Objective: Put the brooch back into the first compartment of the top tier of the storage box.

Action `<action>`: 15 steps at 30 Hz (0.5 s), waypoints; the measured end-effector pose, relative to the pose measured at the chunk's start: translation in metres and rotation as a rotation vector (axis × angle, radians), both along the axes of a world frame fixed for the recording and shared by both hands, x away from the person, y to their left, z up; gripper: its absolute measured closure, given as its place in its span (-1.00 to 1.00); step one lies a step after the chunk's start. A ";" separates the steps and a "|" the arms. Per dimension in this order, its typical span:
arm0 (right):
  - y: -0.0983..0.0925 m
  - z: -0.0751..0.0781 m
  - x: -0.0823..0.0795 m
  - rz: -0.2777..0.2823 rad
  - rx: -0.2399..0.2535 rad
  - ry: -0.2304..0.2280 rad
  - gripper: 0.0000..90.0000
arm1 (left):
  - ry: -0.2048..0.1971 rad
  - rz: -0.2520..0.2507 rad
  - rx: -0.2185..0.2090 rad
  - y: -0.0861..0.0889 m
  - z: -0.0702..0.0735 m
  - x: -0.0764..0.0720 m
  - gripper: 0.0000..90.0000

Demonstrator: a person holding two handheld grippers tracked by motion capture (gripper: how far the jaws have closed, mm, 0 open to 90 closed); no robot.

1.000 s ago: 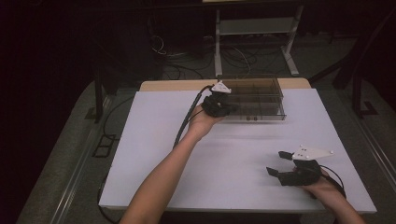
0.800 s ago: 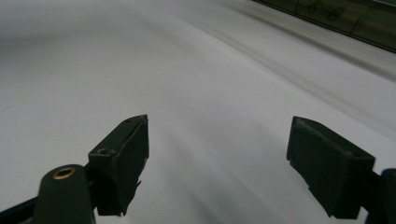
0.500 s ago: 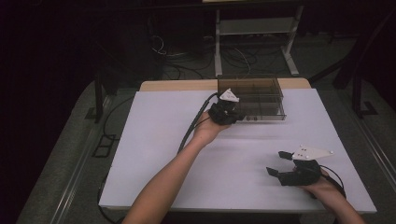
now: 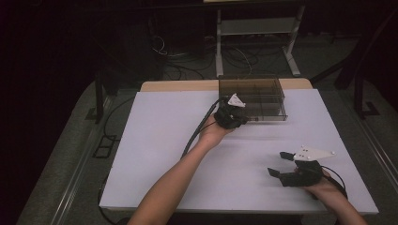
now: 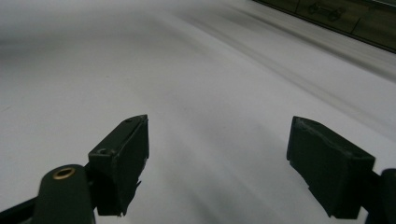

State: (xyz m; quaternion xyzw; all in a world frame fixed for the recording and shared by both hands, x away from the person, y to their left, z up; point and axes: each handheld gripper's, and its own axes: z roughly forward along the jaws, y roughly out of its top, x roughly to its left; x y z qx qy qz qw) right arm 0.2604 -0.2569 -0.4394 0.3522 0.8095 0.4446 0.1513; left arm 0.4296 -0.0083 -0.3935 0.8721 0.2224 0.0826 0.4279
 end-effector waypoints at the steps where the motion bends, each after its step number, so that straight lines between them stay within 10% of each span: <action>1: 0.000 0.000 0.000 0.001 0.001 -0.001 -0.55 | 0.002 0.002 -0.003 0.000 -0.001 0.000 0.98; 15: -0.001 0.000 0.000 0.000 0.001 -0.003 -0.55 | -0.004 0.011 -0.003 -0.004 -0.001 0.004 0.98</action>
